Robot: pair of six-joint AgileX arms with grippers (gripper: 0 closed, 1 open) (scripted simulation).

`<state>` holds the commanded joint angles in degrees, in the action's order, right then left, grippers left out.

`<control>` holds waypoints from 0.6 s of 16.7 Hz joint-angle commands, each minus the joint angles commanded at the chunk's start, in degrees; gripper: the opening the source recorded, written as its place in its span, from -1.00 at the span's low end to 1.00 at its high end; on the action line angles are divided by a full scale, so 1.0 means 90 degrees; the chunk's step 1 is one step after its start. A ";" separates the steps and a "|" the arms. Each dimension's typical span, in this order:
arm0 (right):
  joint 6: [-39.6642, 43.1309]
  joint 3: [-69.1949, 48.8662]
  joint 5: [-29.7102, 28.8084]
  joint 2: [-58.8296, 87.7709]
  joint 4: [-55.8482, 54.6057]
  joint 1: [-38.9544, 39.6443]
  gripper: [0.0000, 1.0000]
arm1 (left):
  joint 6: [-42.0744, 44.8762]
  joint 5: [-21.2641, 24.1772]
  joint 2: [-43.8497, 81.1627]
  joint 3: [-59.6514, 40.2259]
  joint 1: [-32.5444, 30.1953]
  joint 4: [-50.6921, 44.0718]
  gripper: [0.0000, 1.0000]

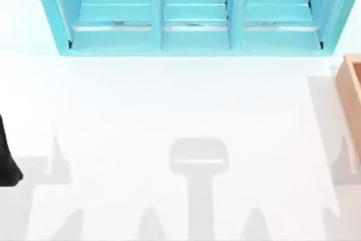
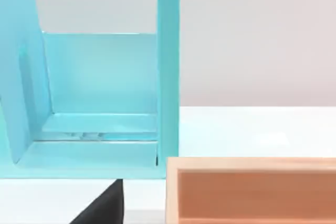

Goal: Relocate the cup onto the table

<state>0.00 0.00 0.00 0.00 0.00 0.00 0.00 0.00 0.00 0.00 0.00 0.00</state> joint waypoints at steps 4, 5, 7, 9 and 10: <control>0.0105 -0.0209 -0.0001 0.0212 0.0210 -0.0107 1.00 | 0.0000 0.0000 0.0000 0.0000 0.0000 0.0000 1.00; 0.0196 -0.0410 0.0000 0.0416 0.0412 -0.0199 1.00 | 0.0000 0.0000 0.0000 0.0000 0.0000 0.0000 1.00; 0.0426 -0.1000 0.0002 0.1028 0.1000 -0.0432 1.00 | 0.0000 0.0000 0.0000 0.0000 0.0000 0.0000 1.00; 0.0697 -0.1770 0.0002 0.1895 0.1762 -0.0709 1.00 | 0.0000 0.0000 0.0000 0.0000 0.0000 0.0000 1.00; 0.0841 -0.2200 0.0001 0.2408 0.2188 -0.0858 1.00 | 0.0000 0.0000 0.0000 0.0000 0.0000 0.0000 1.00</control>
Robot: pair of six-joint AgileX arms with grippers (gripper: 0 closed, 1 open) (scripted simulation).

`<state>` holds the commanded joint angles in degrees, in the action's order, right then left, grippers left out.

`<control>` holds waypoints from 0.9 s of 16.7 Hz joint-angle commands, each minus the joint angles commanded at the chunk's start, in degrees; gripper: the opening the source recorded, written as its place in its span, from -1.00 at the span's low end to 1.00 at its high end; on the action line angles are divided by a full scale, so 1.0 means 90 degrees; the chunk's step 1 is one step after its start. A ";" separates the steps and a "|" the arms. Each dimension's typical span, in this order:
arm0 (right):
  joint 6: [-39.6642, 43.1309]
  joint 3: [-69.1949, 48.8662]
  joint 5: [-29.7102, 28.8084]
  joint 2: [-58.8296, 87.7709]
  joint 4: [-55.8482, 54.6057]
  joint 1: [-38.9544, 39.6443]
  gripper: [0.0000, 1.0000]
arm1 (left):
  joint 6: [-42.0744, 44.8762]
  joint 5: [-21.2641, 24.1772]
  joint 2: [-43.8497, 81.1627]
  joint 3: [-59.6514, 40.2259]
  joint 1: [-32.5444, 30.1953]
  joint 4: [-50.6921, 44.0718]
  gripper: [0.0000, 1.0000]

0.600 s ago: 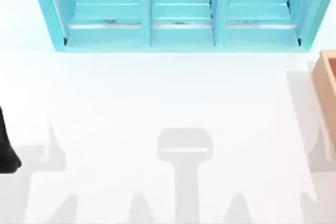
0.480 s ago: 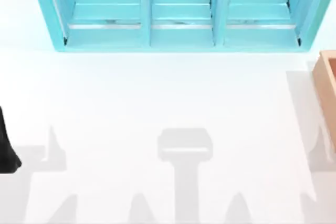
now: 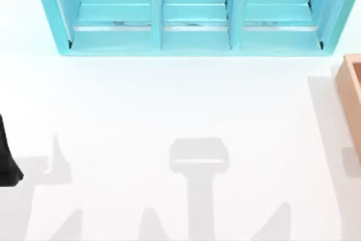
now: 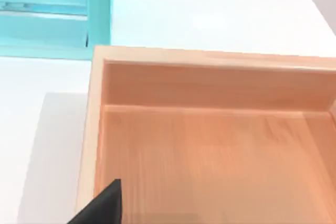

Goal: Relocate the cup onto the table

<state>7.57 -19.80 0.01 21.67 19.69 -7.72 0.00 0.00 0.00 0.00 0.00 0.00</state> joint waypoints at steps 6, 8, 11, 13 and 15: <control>0.0840 -0.2806 -0.0002 0.3642 0.2792 -0.0867 1.00 | 0.0000 0.0000 0.0000 0.0000 0.0000 0.0000 1.00; 0.1107 -0.3712 -0.0004 0.4817 0.3696 -0.1143 1.00 | 0.0000 0.0000 0.0000 0.0000 0.0000 0.0000 1.00; 0.1491 -0.4889 0.0000 0.6278 0.4867 -0.1533 1.00 | 0.0000 0.0000 0.0000 0.0000 0.0000 0.0000 1.00; 0.1712 -0.5502 0.0003 0.6967 0.5482 -0.1759 1.00 | 0.0000 0.0000 0.0000 0.0000 0.0000 0.0000 1.00; 0.1884 -0.5945 0.0005 0.7420 0.5925 -0.1932 1.00 | 0.0000 0.0000 0.0000 0.0000 0.0000 0.0000 1.00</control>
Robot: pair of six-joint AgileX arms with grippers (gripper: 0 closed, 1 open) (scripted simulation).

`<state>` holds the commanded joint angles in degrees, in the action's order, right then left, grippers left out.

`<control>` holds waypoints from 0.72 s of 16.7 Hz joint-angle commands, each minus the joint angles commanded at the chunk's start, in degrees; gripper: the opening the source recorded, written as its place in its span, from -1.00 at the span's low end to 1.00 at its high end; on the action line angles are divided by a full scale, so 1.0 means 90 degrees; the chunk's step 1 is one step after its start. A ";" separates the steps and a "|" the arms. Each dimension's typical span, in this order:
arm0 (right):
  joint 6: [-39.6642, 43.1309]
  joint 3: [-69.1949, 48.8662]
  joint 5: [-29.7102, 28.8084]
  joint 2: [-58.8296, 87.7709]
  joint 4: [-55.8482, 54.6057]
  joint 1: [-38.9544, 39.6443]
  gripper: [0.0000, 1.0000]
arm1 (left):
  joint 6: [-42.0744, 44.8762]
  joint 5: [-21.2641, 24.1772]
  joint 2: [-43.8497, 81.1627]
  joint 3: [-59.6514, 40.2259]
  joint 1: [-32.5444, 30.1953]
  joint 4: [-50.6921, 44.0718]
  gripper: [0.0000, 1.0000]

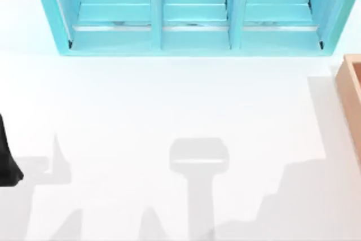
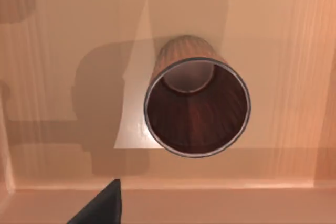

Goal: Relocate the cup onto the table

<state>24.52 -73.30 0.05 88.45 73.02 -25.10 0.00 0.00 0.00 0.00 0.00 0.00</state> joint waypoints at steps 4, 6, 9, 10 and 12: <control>0.0102 -0.0240 0.0003 0.0230 0.0240 -0.0102 1.00 | 0.0000 0.0000 0.0000 0.0000 0.0000 0.0000 1.00; 0.0102 -0.0240 0.0003 0.0230 0.0240 -0.0102 1.00 | 0.0000 0.0000 0.0000 0.0000 0.0000 0.0000 1.00; 0.0085 -0.0125 0.0002 0.0238 0.0125 -0.0077 1.00 | 0.0000 0.0000 0.0000 0.0000 0.0000 0.0000 1.00; 0.0079 0.0011 0.0002 0.0272 -0.0020 -0.0078 1.00 | 0.0000 0.0000 0.0000 0.0000 0.0000 0.0000 1.00; 0.0072 0.0405 0.0003 0.0375 -0.0512 -0.0077 1.00 | 0.0000 0.0000 0.0000 0.0000 0.0000 0.0000 1.00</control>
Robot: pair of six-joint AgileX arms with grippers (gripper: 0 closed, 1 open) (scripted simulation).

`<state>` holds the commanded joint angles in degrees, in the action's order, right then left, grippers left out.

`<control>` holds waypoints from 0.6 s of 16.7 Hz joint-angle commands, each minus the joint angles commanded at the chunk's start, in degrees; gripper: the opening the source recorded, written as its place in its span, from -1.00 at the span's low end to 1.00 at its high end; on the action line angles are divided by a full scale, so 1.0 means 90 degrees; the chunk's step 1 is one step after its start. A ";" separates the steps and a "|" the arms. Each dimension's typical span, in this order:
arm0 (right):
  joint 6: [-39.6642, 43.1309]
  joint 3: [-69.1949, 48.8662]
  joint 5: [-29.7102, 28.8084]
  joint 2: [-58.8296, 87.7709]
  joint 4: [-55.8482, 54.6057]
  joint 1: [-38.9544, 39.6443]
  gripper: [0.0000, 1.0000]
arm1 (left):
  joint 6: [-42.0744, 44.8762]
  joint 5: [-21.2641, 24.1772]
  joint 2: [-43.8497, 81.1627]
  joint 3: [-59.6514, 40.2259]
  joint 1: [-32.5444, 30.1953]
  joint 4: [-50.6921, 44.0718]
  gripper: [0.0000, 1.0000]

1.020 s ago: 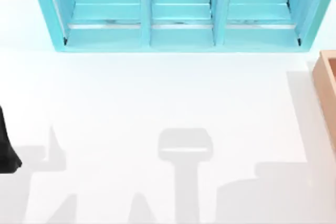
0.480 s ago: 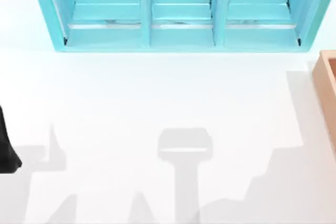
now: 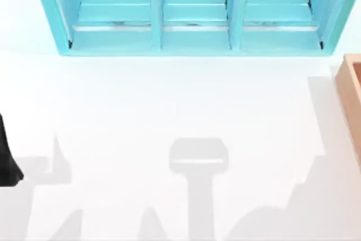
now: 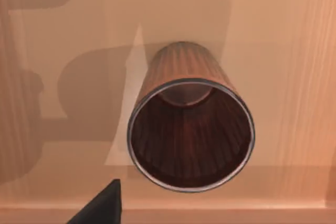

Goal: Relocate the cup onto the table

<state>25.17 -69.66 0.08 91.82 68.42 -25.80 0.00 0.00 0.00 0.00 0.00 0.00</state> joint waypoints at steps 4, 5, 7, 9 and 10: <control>-0.0008 0.0957 0.0000 0.0266 -0.1345 0.0006 1.00 | 0.0000 0.0000 0.0000 0.0000 0.0000 0.0000 1.00; -0.0010 0.1156 0.0000 0.0319 -0.1563 0.0007 1.00 | 0.0000 0.0000 0.0000 0.0000 0.0000 0.0000 1.00; -0.0011 0.1371 -0.0001 0.0387 -0.1798 0.0007 1.00 | 0.0000 0.0000 0.0000 0.0000 0.0000 0.0000 1.00; -0.0011 0.1386 -0.0001 0.0392 -0.1816 0.0007 1.00 | 0.0000 0.0000 0.0000 0.0000 0.0000 0.0000 1.00; -0.0011 0.1386 -0.0001 0.0392 -0.1816 0.0007 1.00 | 0.0000 0.0000 0.0000 0.0000 0.0000 0.0000 1.00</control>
<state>25.08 -57.19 0.07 95.35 52.08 -25.73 0.00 0.00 0.00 0.00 0.00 0.00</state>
